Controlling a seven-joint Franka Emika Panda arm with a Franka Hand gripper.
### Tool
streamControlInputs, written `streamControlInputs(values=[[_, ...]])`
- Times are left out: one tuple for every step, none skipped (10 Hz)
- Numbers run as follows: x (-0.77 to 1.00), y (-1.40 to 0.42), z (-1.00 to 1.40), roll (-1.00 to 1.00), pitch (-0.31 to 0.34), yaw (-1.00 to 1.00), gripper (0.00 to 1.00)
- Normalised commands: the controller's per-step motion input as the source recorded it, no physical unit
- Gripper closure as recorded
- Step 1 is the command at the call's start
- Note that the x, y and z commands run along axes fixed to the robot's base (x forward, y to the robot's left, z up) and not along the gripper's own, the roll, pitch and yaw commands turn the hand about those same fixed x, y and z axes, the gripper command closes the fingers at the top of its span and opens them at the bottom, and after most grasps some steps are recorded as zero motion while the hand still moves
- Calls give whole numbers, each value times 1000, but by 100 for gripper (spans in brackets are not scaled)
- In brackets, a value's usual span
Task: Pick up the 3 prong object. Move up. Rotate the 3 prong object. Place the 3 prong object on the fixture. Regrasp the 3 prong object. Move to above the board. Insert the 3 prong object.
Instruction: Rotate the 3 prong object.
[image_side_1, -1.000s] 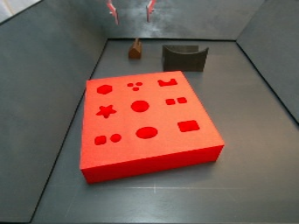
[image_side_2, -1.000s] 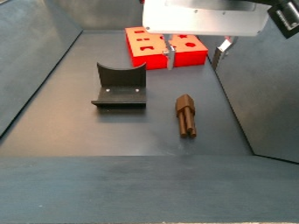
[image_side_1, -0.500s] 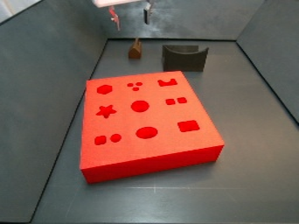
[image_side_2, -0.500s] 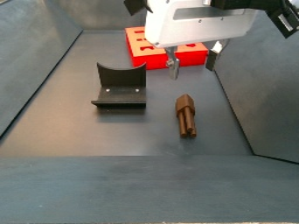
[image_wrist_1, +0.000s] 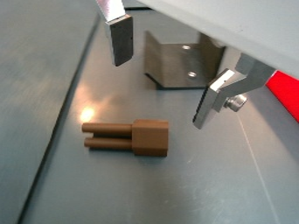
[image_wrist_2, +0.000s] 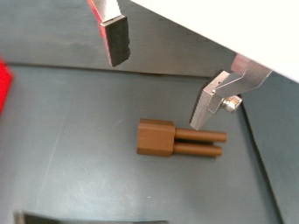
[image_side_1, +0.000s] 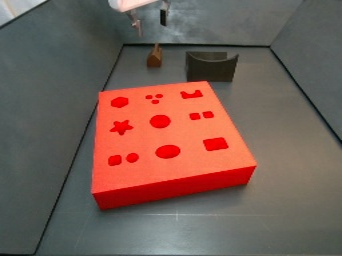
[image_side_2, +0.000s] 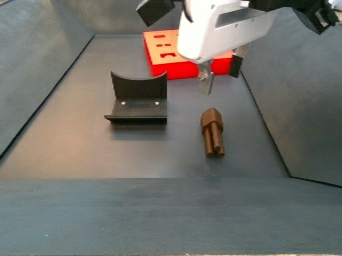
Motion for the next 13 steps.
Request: streamControlInputs(values=[[36,1,-32,2,-7,1000,0],[37,1,-32,2,-7,1000,0],[37,1,-31,2,-7,1000,0],[37,1,-31,2,-7,1000,0],[37,1,-31,2,-8,1000,0],[37,1,-31,2,-8,1000,0],[37,1,-31,2,-8,1000,0],[37,1,-31,2,-8,1000,0],[37,1,-30,2,-9,1000,0],[37,1,-30,2,-9,1000,0],[37,1,-30,2,-10,1000,0],[37,1,-30,3,-10,1000,0],[37,1,-30,3,-11,1000,0]])
